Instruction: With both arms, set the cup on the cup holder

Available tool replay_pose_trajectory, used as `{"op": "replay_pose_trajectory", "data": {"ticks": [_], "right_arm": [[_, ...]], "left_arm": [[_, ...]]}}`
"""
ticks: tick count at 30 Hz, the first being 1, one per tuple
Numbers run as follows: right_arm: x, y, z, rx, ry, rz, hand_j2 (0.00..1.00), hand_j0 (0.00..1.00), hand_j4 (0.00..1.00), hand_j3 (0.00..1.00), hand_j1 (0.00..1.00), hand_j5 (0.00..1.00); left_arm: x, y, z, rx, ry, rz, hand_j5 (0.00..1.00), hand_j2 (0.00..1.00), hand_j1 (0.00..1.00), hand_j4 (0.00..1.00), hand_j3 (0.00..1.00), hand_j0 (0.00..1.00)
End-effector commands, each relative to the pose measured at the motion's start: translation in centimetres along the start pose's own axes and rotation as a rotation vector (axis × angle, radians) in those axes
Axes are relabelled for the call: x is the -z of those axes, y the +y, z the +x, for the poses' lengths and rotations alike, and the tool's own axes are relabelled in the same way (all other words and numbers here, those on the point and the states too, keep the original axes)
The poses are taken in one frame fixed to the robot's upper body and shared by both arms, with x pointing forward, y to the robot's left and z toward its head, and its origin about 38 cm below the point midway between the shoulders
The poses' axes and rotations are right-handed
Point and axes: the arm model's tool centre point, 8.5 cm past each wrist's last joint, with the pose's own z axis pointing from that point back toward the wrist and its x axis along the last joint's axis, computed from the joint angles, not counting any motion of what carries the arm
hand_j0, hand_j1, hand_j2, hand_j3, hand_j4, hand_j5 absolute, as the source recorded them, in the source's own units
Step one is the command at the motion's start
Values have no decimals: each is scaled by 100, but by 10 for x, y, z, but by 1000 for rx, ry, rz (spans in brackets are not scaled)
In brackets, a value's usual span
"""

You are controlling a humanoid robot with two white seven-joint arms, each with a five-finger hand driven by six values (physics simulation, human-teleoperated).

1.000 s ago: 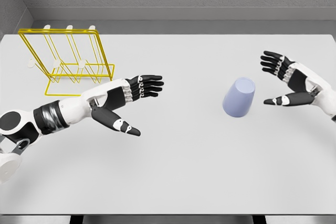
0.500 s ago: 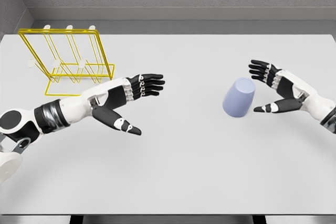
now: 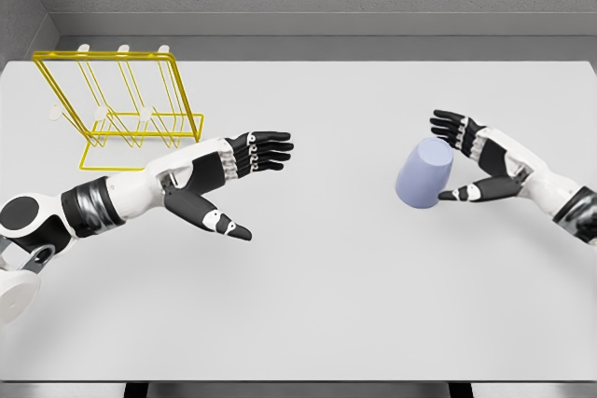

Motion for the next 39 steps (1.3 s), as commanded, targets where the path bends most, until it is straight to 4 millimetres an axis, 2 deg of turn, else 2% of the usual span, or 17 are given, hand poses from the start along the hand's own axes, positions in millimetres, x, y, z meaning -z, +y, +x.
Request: {"op": "replay_pose_trajectory", "data": {"ticks": [1,9,17,21,31,32,34,39], "right_arm": [[3,4,-3,6,2,6,100,100,100,100,100,100],[1,2,-13,5,32,-4,100,100,100,100,100,100],[11,11,-22,21,40,2,100,100,100,100,100,100],[11,11,-23,23,41,1,100,100,100,100,100,100],[12,13,-25,24,45,8,99,99,99,99,99,99],[12,13,-25,24,47,8,96,96,96,96,96,96],[12,13,-23,11,28,8,78,78,78,78,78,78],[12,14,-24,13,28,11,64,64,64,64,64,64]], "left_arm": [[0,0,0,-5,-3,1,100,100,100,100,100,100],[0,0,0,-3,-3,0,100,100,100,100,100,100],[3,-1,0,-7,-10,-2,100,100,100,100,100,100],[13,-7,-2,-13,-34,-13,100,100,100,100,100,100],[9,-4,-1,-6,-26,-3,100,100,100,100,100,100],[8,-3,-1,-3,-23,0,100,100,100,100,100,100],[8,-4,-1,-3,-22,-3,100,100,100,100,100,100],[8,-3,0,-1,-23,-2,100,100,100,100,100,100]]}}
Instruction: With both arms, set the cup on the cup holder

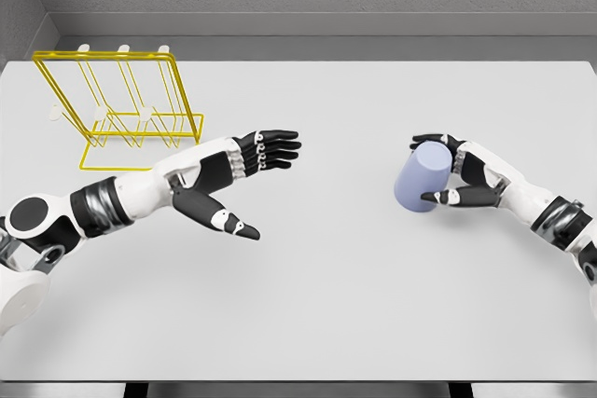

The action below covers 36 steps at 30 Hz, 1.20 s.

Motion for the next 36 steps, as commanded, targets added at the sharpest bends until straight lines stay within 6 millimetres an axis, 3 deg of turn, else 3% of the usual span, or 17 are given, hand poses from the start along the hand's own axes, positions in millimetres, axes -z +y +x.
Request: {"op": "replay_pose_trajectory", "data": {"ticks": [1,7,14,24,29,36], "right_arm": [[0,0,1,2,-4,0,61,61,61,61,61,61],[0,0,2,0,-9,1,56,56,56,56,56,56],[8,-3,20,-39,-66,8,56,56,56,56,56,56],[41,11,37,-26,-140,46,56,56,56,56,56,56],[49,19,37,-19,-146,66,56,56,56,56,56,56],[70,35,45,-14,-172,117,56,56,56,56,56,56]], "left_arm": [[0,0,1,-4,-3,0,100,100,100,100,100,100],[-7,4,2,10,17,8,100,100,100,100,100,100],[-8,5,2,9,16,10,100,100,100,100,100,100],[-8,5,3,9,15,11,100,100,100,100,100,100],[-32,20,11,46,53,57,100,100,100,100,100,100],[-39,23,11,56,73,65,100,100,100,100,100,100]]}}
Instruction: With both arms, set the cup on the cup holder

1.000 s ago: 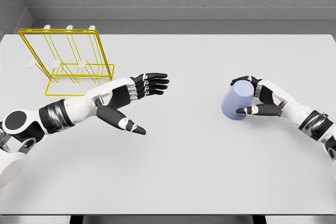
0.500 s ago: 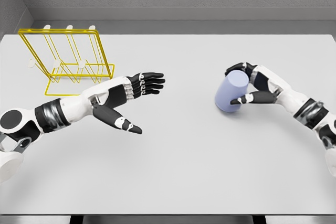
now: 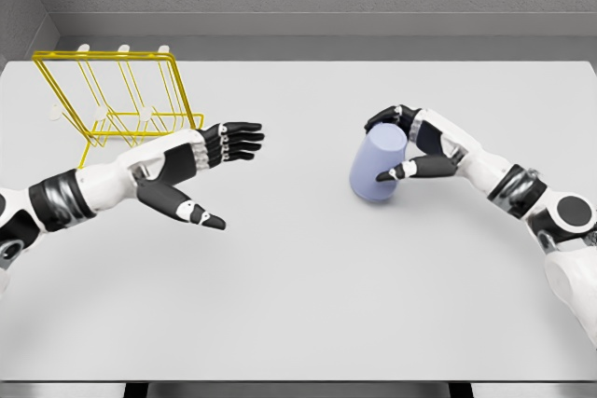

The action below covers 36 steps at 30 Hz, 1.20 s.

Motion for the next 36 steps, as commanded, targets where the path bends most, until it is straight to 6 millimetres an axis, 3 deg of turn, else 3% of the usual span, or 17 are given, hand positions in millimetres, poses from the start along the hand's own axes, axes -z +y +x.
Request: {"op": "replay_pose_trajectory", "data": {"ticks": [1,3,14,19,27,33,36], "right_arm": [[8,12,-4,21,-4,27,56,56,56,56,56,56],[21,20,-1,26,-24,50,56,56,56,56,56,56],[47,40,3,29,-54,96,56,56,56,56,56,56],[62,59,1,40,-61,133,56,56,56,56,56,56],[76,73,0,34,-65,163,56,56,56,56,56,56],[81,74,-13,51,-31,156,56,56,56,56,56,56],[85,78,-13,44,-30,164,56,56,56,56,56,56]], "left_arm": [[-2,1,1,0,1,3,100,100,100,100,100,100],[-2,2,1,0,1,4,100,100,100,100,100,100],[-5,6,5,10,-6,17,100,100,100,100,100,100],[-5,6,5,10,-6,17,100,100,100,100,100,100],[-10,9,6,15,2,29,100,100,100,100,100,100],[-12,11,5,13,5,35,100,100,100,100,100,100],[-25,17,7,10,-9,84,100,100,100,100,100,100]]}}
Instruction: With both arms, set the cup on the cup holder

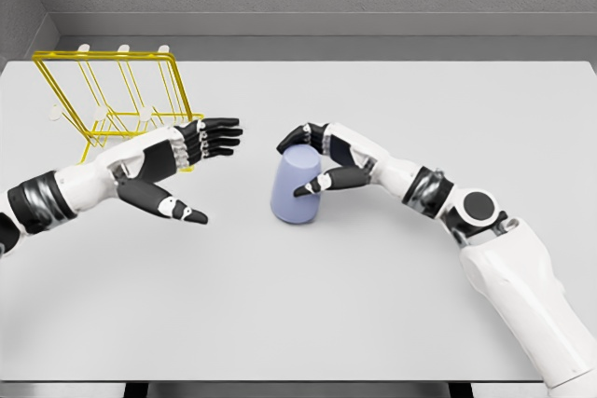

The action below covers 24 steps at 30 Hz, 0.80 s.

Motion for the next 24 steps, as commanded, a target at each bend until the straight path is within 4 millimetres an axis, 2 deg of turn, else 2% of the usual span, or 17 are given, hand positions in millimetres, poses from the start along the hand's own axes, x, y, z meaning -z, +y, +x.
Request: {"op": "replay_pose_trajectory", "data": {"ticks": [1,2,3,4,13,19,22,23,24], "right_arm": [[4,4,-3,7,1,4,56,56,56,56,56,56],[4,4,-3,9,1,5,58,58,58,58,58,58],[4,4,-3,8,2,4,77,77,77,77,77,77],[4,3,-2,7,1,4,100,100,100,100,100,100],[0,-11,8,-25,0,-9,100,100,100,100,100,100],[-43,-52,12,-107,100,-51,100,100,100,100,100,100],[-66,-77,25,-173,142,-75,100,100,100,100,100,100],[-86,-93,31,-215,179,-93,100,100,100,100,100,100],[-98,-100,33,-236,202,-102,100,100,100,100,100,100]], "left_arm": [[-4,6,7,8,-18,19,100,100,100,100,100,100],[-4,6,7,7,-17,19,100,100,100,100,100,100],[-4,6,7,9,-17,18,100,100,100,100,100,100],[-4,5,7,9,-17,16,100,100,100,100,100,100],[-4,2,5,5,-14,14,100,100,100,100,100,100],[-1,-1,2,-3,-15,6,100,100,100,100,100,100],[3,-3,2,-8,-26,-1,100,100,100,100,100,100],[4,-4,1,-14,-24,-6,100,100,100,100,100,100],[7,-7,-1,-17,-23,-15,100,100,100,100,100,100]]}}
